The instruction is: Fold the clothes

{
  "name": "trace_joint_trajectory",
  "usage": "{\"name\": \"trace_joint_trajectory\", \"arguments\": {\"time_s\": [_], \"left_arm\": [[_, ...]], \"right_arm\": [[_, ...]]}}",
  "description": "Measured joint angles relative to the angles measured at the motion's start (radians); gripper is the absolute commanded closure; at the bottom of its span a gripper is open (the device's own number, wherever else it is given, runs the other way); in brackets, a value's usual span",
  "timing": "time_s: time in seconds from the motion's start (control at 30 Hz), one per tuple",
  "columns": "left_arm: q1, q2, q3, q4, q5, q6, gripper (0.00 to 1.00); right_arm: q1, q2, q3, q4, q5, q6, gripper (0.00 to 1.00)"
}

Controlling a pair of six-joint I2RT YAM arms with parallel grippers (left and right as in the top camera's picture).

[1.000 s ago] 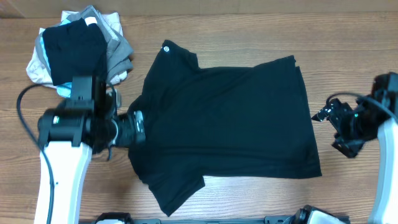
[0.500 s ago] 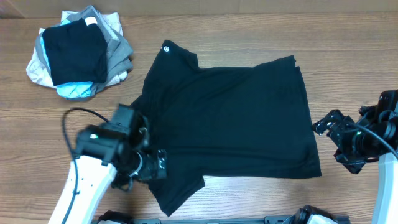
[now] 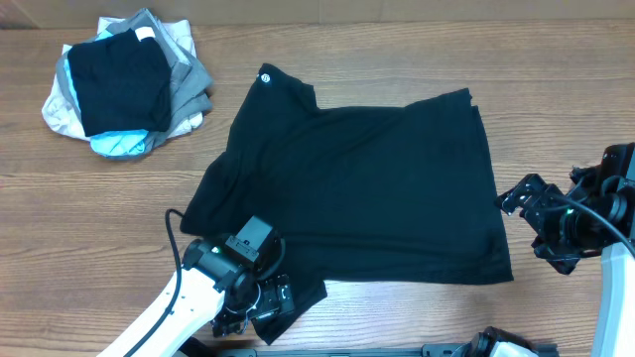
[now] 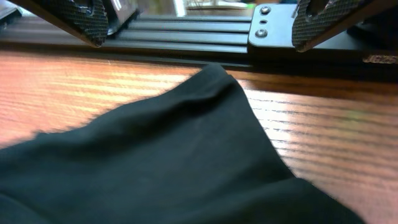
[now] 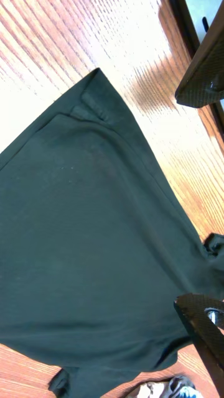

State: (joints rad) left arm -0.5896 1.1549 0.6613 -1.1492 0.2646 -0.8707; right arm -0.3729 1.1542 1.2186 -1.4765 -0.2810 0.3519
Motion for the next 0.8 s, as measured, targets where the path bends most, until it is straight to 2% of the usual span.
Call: {"name": "trace_joint_trajectory", "arguments": {"time_s": [0.33,0.8], "left_arm": [[0.000,0.000,-0.114,0.087,-0.015,-0.164,0.09],[0.000,0.023,-0.132,0.162,-0.032,-0.250,0.09]], "right_arm": [[0.000,0.000,-0.002,0.011,0.000,-0.006,0.00],[0.000,0.000,-0.003,0.026,-0.032,-0.009,0.00]]}}
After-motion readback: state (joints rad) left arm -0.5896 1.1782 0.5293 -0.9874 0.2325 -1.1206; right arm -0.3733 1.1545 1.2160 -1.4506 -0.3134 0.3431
